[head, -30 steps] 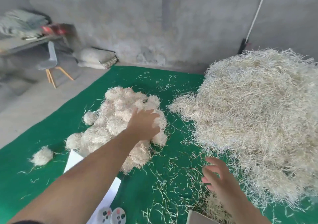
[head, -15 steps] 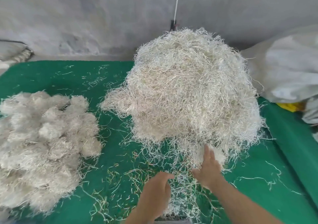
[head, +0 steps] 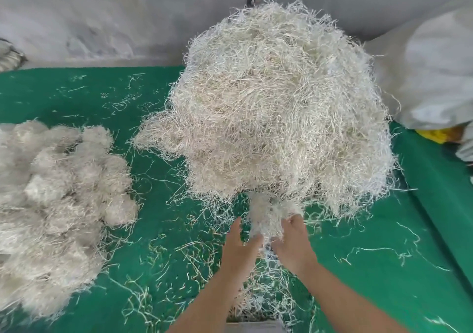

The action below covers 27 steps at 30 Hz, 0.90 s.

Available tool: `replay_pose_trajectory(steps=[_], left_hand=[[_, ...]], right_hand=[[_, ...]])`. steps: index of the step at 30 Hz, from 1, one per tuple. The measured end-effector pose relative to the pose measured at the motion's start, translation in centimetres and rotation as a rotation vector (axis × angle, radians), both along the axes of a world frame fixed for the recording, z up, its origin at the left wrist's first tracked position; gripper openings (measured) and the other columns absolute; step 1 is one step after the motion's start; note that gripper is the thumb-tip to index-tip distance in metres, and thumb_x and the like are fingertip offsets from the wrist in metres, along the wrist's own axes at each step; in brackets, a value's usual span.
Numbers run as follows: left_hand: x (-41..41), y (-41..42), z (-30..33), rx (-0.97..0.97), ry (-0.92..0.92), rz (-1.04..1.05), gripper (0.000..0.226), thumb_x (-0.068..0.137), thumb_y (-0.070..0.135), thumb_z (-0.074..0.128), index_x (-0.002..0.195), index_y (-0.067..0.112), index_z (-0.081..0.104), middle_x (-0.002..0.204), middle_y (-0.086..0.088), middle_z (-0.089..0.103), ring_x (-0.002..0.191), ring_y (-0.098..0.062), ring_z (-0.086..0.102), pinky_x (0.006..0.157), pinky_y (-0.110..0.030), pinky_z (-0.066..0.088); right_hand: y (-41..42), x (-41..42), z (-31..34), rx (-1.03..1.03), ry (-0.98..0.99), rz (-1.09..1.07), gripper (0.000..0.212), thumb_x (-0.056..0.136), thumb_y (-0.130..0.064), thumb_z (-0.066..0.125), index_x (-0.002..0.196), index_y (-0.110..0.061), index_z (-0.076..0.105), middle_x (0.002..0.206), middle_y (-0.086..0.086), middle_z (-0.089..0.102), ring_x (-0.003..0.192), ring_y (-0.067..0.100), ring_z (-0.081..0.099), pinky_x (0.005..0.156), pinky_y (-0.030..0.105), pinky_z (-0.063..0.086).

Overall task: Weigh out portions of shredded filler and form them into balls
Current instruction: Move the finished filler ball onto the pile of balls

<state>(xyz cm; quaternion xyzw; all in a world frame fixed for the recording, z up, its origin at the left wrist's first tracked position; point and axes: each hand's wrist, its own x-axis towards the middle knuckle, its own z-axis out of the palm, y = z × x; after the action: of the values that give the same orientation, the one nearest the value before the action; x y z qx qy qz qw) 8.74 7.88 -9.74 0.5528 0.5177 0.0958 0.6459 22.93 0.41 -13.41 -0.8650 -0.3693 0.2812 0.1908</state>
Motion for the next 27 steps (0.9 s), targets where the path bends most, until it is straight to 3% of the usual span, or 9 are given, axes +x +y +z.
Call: replay_pose_trajectory(steps=[3, 5, 7, 9, 14, 16, 20, 23, 27], left_hand=[[2.6, 2.3, 0.9, -0.197, -0.190, 0.278, 0.079, 0.095, 0.059, 0.062, 0.159, 0.045, 0.018, 0.165, 0.004, 0.028, 0.148, -0.033, 0.034, 0.118, -0.066, 0.021], [3.7, 3.2, 1.3, -0.191, -0.146, 0.199, 0.056, 0.101, 0.052, 0.055, 0.153, 0.034, 0.040, 0.147, 0.005, 0.046, 0.136, -0.030, 0.046, 0.112, -0.059, 0.036], [3.7, 3.1, 0.7, -0.169, -0.128, 0.089, 0.030, 0.103, 0.049, 0.052, 0.114, 0.027, 0.069, 0.115, 0.001, 0.066, 0.102, -0.023, 0.062, 0.083, -0.036, 0.054], [3.4, 2.8, 0.1, -0.173, -0.151, 0.132, 0.030, 0.104, 0.048, 0.051, 0.085, 0.029, 0.066, 0.088, 0.003, 0.063, 0.082, -0.017, 0.056, 0.064, -0.025, 0.045], [2.5, 2.8, -1.4, -0.081, -0.025, 0.345, 0.018, 0.102, 0.043, 0.056, 0.089, 0.052, 0.064, 0.069, 0.021, 0.065, 0.059, -0.002, 0.050, 0.048, -0.016, 0.038], [1.4, 3.0, -1.9, -0.067, 0.029, 0.328, 0.016, 0.102, 0.037, 0.059, 0.116, 0.039, 0.051, 0.089, 0.010, 0.065, 0.063, -0.005, 0.053, 0.046, -0.017, 0.040], [-0.3, 2.9, -3.5, -0.054, 0.263, 0.085, 0.044, 0.101, 0.018, 0.058, 0.141, 0.013, 0.041, 0.113, -0.007, 0.057, 0.058, -0.008, 0.049, 0.040, -0.015, 0.038], [-1.4, 2.5, -4.1, -0.119, 0.297, 0.070, 0.044, 0.103, 0.016, 0.053, 0.145, 0.014, 0.041, 0.107, -0.002, 0.053, 0.056, -0.007, 0.047, 0.042, -0.016, 0.040], [-2.1, 3.7, -3.9, -0.229, 0.234, 0.119, 0.033, 0.100, 0.024, 0.054, 0.130, 0.010, 0.051, 0.094, -0.005, 0.059, 0.063, -0.010, 0.046, 0.048, -0.023, 0.044]], right_hand=[[0.2, -2.4, 1.9, 0.134, 0.204, 0.082, 0.041, 0.097, -0.022, 0.061, 0.132, -0.041, 0.050, 0.120, -0.013, 0.062, 0.083, -0.007, 0.059, 0.088, 0.024, 0.051], [0.2, -3.4, 2.3, 0.189, 0.268, 0.097, 0.052, 0.096, -0.017, 0.058, 0.141, -0.040, 0.044, 0.111, -0.012, 0.065, 0.072, -0.008, 0.055, 0.074, 0.020, 0.052], [0.3, -3.6, 2.9, 0.316, 0.395, -0.025, 0.073, 0.094, -0.005, 0.059, 0.149, -0.044, 0.030, 0.119, -0.016, 0.062, 0.069, -0.002, 0.050, 0.063, 0.019, 0.048], [0.3, -3.0, 3.0, 0.461, 0.412, -0.152, 0.082, 0.089, 0.005, 0.064, 0.137, -0.052, 0.030, 0.121, -0.016, 0.059, 0.078, 0.003, 0.058, 0.060, 0.019, 0.050], [1.6, -0.8, 3.5, 0.252, 0.187, -0.050, 0.113, 0.084, -0.014, 0.082, 0.161, -0.036, 0.002, 0.144, -0.017, 0.013, 0.117, 0.014, 0.045, 0.107, 0.029, 0.040], [2.2, -1.0, 3.0, 0.082, 0.041, 0.172, 0.113, 0.084, -0.031, 0.083, 0.164, -0.034, 0.003, 0.160, -0.010, 0.012, 0.138, 0.026, 0.041, 0.120, 0.043, 0.032], [1.2, -4.0, -0.3, -0.420, -0.005, 0.501, 0.129, 0.072, -0.065, 0.081, 0.165, -0.034, -0.002, 0.167, -0.014, -0.021, 0.156, 0.034, -0.015, 0.123, 0.065, 0.009], [-0.1, -6.7, -2.2, -0.387, -0.152, 0.580, 0.123, 0.074, -0.048, 0.087, 0.165, -0.022, 0.008, 0.168, 0.002, -0.005, 0.155, 0.035, 0.009, 0.126, 0.058, 0.020], [0.1, -7.4, -2.1, -0.146, -0.063, 0.514, 0.083, 0.080, 0.016, 0.062, 0.155, -0.010, 0.036, 0.149, 0.008, 0.044, 0.129, 0.026, 0.057, 0.107, 0.035, 0.053]])
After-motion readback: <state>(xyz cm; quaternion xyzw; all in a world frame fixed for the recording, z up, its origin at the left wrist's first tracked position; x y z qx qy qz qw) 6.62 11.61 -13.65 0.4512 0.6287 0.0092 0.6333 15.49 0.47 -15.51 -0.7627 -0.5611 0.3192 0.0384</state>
